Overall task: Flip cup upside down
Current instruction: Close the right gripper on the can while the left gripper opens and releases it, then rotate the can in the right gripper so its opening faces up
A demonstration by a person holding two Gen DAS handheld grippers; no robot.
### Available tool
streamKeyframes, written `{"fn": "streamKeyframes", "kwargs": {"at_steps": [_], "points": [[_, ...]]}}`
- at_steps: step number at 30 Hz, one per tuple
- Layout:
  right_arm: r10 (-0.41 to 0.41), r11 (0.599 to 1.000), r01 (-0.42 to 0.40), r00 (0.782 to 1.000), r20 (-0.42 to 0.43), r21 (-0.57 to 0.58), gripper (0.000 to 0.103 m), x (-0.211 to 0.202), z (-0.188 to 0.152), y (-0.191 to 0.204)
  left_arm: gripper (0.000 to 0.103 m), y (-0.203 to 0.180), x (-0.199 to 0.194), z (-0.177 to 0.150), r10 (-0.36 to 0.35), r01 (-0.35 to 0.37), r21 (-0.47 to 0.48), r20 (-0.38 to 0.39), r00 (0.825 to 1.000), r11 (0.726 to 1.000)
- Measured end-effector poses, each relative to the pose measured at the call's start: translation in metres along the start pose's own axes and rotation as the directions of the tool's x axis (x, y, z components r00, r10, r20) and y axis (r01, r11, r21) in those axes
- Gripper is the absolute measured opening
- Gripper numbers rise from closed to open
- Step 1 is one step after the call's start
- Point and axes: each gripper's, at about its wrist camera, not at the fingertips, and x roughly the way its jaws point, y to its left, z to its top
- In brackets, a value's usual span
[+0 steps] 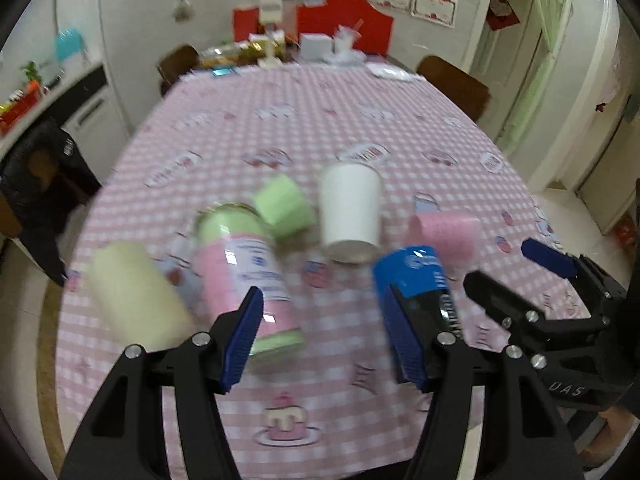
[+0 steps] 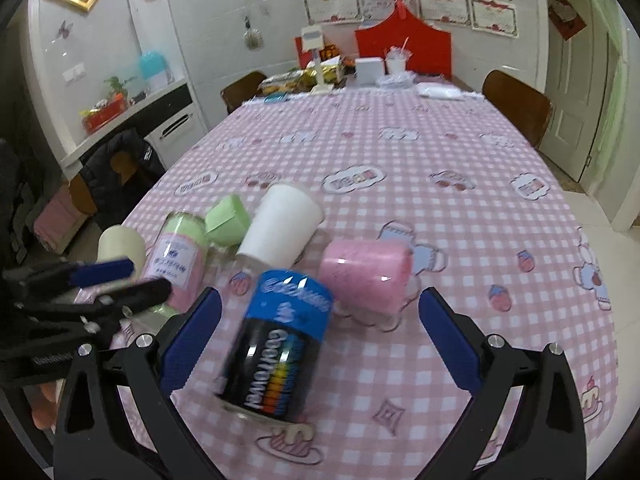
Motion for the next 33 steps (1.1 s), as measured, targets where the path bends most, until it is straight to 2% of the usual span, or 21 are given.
{"fn": "streamKeyframes", "kwargs": {"at_steps": [8, 14, 22, 24, 29, 33], "points": [[-0.013, 1.000, 0.015, 0.994, -0.110, 0.012, 0.095, 0.035, -0.006, 0.015, 0.062, 0.025, -0.007, 0.003, 0.076, -0.077, 0.019, 0.057, 0.995, 0.997], [0.035, 0.997, -0.019, 0.980, -0.198, 0.081, 0.094, 0.060, -0.013, 0.013, 0.062, 0.040, 0.000, 0.001, 0.056, -0.057, 0.005, 0.063, 0.996, 0.998], [0.046, 0.993, -0.019, 0.971, -0.235, 0.116, 0.075, 0.077, -0.006, 0.012, 0.062, 0.052, 0.012, 0.004, 0.051, -0.049, -0.026, 0.071, 0.996, 0.998], [0.050, 0.993, -0.023, 0.969, -0.240, 0.116, 0.065, 0.082, -0.006, 0.012, 0.062, 0.054, 0.014, 0.005, 0.056, -0.055, -0.027, 0.072, 0.996, 0.998], [0.070, 0.993, -0.045, 0.970, -0.234, 0.109, 0.065, 0.084, -0.003, 0.013, 0.062, 0.058, 0.020, 0.008, 0.069, -0.067, -0.036, 0.069, 0.995, 0.997], [0.081, 0.993, -0.064, 0.980, -0.180, 0.098, 0.065, 0.075, 0.000, 0.015, 0.062, 0.060, 0.021, 0.012, 0.070, -0.066, -0.053, 0.083, 0.994, 0.996]]}}
